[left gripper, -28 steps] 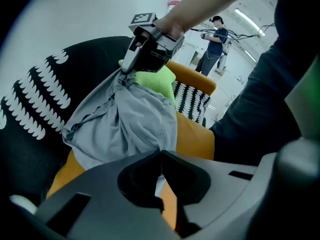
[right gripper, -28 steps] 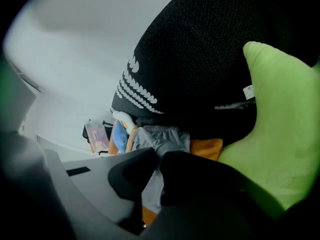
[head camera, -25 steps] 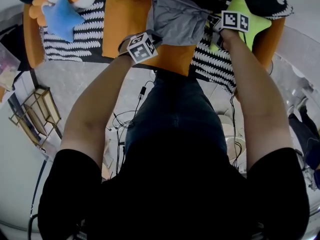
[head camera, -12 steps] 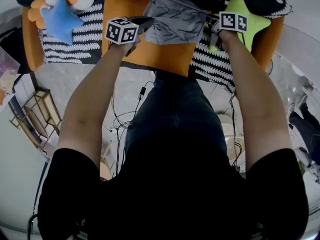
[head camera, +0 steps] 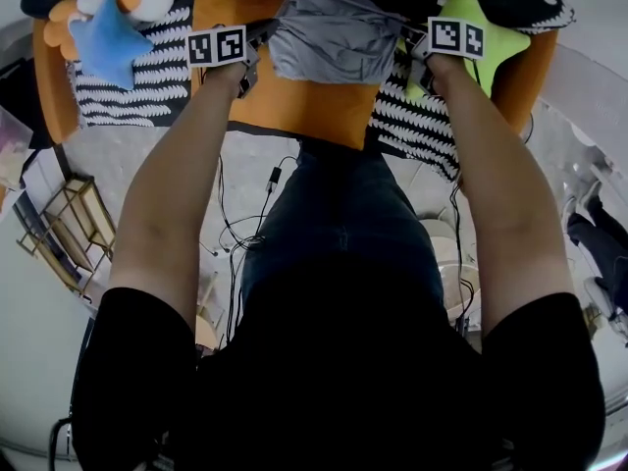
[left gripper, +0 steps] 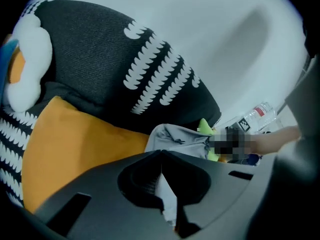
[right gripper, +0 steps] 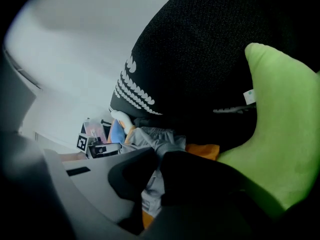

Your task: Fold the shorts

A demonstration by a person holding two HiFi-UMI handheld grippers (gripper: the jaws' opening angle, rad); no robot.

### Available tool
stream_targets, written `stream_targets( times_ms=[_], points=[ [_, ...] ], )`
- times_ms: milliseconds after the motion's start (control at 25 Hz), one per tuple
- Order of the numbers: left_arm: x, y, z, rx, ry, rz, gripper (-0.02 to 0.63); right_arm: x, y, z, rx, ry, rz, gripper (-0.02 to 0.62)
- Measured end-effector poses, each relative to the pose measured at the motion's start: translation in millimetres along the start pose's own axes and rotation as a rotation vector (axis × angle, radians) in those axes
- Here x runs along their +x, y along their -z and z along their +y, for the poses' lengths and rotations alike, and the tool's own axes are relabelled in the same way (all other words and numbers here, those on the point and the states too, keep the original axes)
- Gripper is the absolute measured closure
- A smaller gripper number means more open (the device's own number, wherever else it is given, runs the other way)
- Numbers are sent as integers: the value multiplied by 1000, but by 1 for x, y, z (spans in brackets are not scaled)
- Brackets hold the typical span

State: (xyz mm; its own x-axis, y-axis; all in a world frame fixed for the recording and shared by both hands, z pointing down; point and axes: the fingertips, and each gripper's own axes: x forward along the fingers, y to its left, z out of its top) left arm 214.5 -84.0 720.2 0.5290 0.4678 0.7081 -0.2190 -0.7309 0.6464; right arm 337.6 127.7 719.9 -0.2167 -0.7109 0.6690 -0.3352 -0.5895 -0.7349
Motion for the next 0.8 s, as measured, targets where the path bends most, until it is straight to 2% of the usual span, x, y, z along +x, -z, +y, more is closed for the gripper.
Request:
stream_targets(
  times_ms=[240, 480, 600, 800],
  points=[
    [7, 1, 19, -20, -55, 19, 586, 10, -6, -5, 10, 0, -7, 565],
    [17, 3, 31, -43, -93, 36, 586, 18, -11, -18, 0, 50, -23, 557],
    [20, 2, 35, -60, -98, 50, 583, 21, -15, -22, -26, 79, -13, 521],
    [13, 1, 38, -63, -112, 54, 513, 5, -18, -34, -53, 161, 0, 459]
  ],
)
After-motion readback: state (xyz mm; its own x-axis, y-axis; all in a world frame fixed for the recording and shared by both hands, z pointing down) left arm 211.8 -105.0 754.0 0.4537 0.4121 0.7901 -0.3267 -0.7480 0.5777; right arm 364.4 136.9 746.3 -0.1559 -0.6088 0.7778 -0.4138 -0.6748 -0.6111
